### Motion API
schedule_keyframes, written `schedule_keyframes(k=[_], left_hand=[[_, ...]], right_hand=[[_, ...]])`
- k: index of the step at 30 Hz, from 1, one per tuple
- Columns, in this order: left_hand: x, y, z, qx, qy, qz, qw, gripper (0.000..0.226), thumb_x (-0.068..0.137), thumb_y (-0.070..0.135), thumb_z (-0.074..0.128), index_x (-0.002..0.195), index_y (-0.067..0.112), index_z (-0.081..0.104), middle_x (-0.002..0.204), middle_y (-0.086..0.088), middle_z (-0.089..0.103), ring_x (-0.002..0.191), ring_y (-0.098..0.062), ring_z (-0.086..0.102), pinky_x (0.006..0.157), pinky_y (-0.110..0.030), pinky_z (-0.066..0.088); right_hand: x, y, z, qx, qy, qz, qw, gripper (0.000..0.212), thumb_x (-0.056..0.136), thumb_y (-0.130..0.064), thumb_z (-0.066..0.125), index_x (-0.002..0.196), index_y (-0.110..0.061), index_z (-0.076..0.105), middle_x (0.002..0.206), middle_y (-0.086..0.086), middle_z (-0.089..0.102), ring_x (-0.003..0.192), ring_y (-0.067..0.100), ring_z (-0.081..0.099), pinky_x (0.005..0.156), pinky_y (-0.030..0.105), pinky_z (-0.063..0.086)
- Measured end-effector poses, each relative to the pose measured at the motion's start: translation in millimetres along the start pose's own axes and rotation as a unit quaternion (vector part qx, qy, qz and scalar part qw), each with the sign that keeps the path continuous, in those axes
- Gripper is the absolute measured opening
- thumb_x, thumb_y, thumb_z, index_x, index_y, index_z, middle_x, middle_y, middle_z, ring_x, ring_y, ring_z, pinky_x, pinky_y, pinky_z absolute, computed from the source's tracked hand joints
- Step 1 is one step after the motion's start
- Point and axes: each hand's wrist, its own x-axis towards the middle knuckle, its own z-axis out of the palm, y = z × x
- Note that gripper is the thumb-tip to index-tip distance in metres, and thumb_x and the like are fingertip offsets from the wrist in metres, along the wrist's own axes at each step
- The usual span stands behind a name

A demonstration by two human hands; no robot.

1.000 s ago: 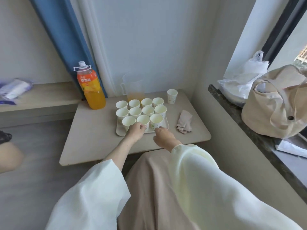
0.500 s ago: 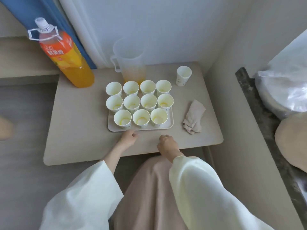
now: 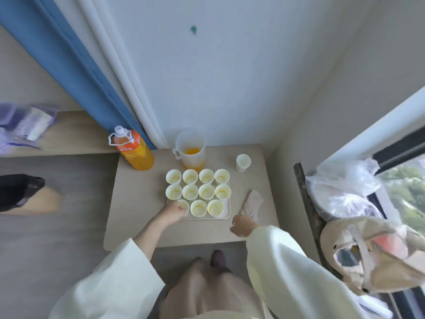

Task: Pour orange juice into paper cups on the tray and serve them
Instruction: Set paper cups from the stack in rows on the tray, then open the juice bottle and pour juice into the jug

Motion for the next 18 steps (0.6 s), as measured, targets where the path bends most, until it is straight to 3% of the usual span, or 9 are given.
schedule_keyframes(k=[4, 10, 14, 16, 18], left_hand=[[-9.8, 11.1, -35.5, -0.012, 0.036, 0.015, 0.999, 0.021, 0.088, 0.023, 0.048, 0.071, 0.018, 0.039, 0.076, -0.001, 0.044, 0.071, -0.018, 0.04, 0.062, -0.026, 0.034], [-2.0, -26.3, -82.7, 0.005, 0.113, -0.006, 0.994, 0.033, 0.093, 0.022, 0.049, 0.064, 0.019, 0.032, 0.063, 0.002, 0.037, 0.062, -0.018, 0.032, 0.055, -0.03, 0.025], [14.5, -56.4, -122.5, 0.003, 0.157, -0.03, 0.987, 0.021, 0.092, 0.02, 0.047, 0.073, 0.012, 0.047, 0.075, -0.006, 0.052, 0.07, -0.023, 0.045, 0.059, -0.029, 0.032], [34.1, -69.4, -148.5, -0.011, 0.186, -0.039, 0.982, 0.017, 0.093, 0.02, 0.047, 0.081, 0.009, 0.053, 0.088, -0.01, 0.061, 0.084, -0.028, 0.055, 0.066, -0.03, 0.039], [55.4, -77.3, -177.0, -0.018, 0.218, -0.023, 0.976, 0.02, 0.094, 0.018, 0.048, 0.076, 0.011, 0.048, 0.087, -0.012, 0.06, 0.092, -0.034, 0.059, 0.069, -0.033, 0.041]], right_hand=[[2.1, -25.8, -47.2, -0.007, 0.069, -0.018, 0.997, 0.04, 0.093, -0.014, 0.042, 0.132, -0.011, 0.048, 0.132, 0.008, 0.052, 0.119, 0.027, 0.054, 0.094, 0.035, 0.043], [19.8, -109.6, -62.8, -0.063, 0.066, -0.099, 0.991, 0.036, 0.095, -0.017, 0.041, 0.129, -0.011, 0.05, 0.127, 0.007, 0.054, 0.116, 0.026, 0.054, 0.092, 0.034, 0.042], [37.2, -166.3, -77.3, -0.057, 0.078, -0.12, 0.988, 0.034, 0.091, -0.017, 0.041, 0.122, -0.013, 0.053, 0.118, 0.006, 0.057, 0.102, 0.028, 0.058, 0.081, 0.034, 0.042], [51.0, -197.7, -87.6, -0.045, 0.086, -0.127, 0.987, 0.035, 0.092, -0.016, 0.042, 0.124, -0.011, 0.054, 0.119, 0.01, 0.059, 0.105, 0.03, 0.058, 0.088, 0.037, 0.047], [67.8, -229.0, -98.3, -0.032, 0.104, -0.13, 0.985, 0.034, 0.093, -0.016, 0.045, 0.124, -0.01, 0.055, 0.122, 0.011, 0.06, 0.111, 0.03, 0.057, 0.09, 0.037, 0.047]])
